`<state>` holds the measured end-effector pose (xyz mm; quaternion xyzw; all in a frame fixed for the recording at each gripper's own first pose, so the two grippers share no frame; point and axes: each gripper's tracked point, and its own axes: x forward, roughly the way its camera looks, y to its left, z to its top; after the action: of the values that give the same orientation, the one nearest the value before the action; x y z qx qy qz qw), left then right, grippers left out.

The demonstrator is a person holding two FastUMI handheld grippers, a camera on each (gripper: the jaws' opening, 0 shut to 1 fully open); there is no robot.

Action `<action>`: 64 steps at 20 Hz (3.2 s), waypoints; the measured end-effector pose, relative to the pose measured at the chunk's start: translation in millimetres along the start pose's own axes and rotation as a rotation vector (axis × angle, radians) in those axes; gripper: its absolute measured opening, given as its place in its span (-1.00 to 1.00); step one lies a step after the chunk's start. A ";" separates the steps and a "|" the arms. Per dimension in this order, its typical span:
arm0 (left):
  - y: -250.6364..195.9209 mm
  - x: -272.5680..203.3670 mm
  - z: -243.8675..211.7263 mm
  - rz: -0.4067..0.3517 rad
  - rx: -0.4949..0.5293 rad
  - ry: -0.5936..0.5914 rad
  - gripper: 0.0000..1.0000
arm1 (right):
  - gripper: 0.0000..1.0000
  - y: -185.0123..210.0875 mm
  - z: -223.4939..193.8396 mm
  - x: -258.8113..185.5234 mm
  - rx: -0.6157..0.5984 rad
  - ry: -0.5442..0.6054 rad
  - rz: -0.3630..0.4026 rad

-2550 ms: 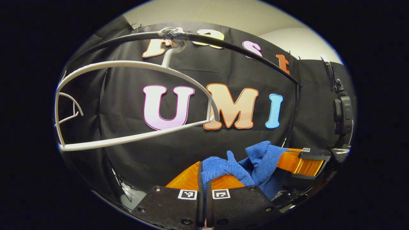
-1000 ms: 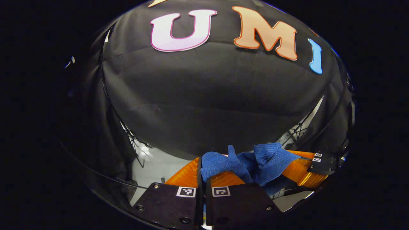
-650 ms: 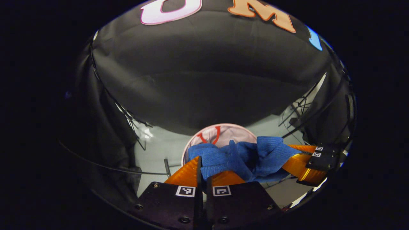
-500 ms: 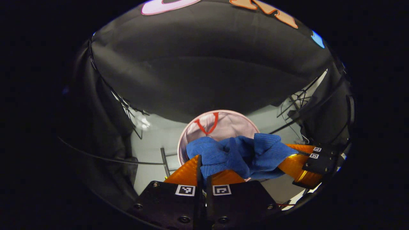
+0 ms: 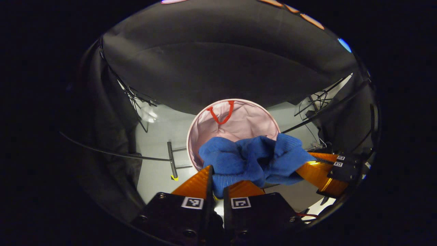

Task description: Grasp the clothes on the hanger with both hands and then place them into the laundry hamper below.

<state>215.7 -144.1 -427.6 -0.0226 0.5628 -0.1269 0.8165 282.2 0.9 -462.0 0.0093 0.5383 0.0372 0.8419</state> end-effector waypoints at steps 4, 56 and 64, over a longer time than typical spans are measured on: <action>-2.6 -18.2 14.7 0.002 0.018 -0.052 -0.24 | -0.92 3.6 15.7 -27.7 0.017 -0.050 0.011; 3.8 -420.2 11.0 0.124 0.046 -0.860 0.96 | 1.00 83.7 15.3 -429.7 -0.093 -0.864 -0.071; 16.3 -497.7 23.0 0.228 0.061 -1.069 0.93 | 1.00 88.0 25.1 -489.9 -0.045 -0.977 0.029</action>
<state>73.6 -15.1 32.5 0.0009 0.0646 -0.0250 0.9976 95.7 53.7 -2.8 0.0150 0.0792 0.0518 0.9954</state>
